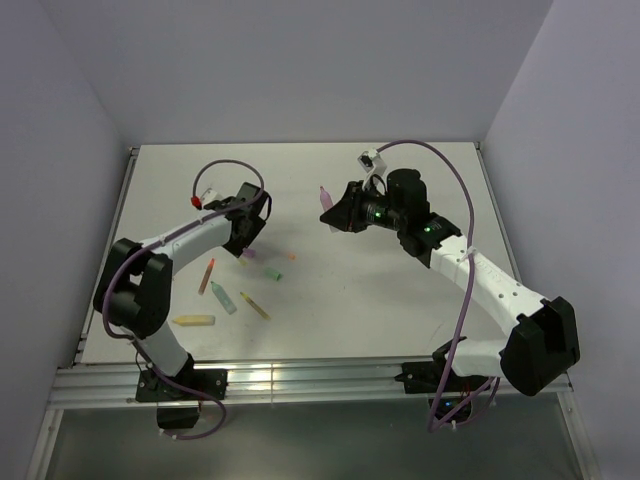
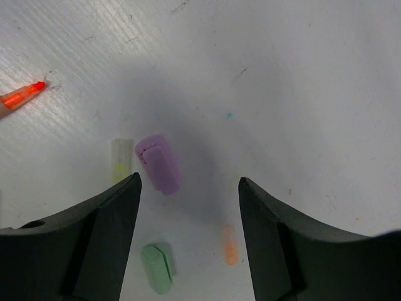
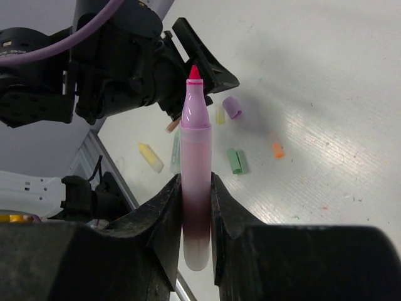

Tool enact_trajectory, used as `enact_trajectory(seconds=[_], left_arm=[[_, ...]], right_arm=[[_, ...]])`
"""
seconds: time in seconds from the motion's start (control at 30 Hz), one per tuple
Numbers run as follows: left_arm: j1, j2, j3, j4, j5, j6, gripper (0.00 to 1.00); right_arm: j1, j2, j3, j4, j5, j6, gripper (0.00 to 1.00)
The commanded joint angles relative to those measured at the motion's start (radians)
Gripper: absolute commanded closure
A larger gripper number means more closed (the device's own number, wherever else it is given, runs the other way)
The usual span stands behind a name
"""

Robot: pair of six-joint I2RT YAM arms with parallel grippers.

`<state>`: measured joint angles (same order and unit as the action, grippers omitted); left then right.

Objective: Insert the pens into the pen caps

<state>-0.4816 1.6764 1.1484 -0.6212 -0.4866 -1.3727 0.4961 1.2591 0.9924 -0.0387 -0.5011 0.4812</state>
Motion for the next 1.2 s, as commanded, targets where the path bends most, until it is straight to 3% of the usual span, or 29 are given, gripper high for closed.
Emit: enact_trajectory(seconds=[0.0, 0.9, 1.17], left_arm=[[0.009, 0.025, -0.001, 0.035, 0.013, -0.014, 0.32], [0.037, 0.114, -0.035, 0.087, 0.063, 0.004, 0.34], [0.040, 0.135, -0.018, 0.071, 0.059, 0.009, 0.41]], right_arm=[[-0.010, -0.027, -0.003, 0.016, -0.001, -0.015, 1.00], [-0.016, -0.010, -0.001, 0.014, -0.005, -0.016, 1.00], [-0.019, -0.004, 0.002, 0.013, -0.014, -0.016, 1.00]])
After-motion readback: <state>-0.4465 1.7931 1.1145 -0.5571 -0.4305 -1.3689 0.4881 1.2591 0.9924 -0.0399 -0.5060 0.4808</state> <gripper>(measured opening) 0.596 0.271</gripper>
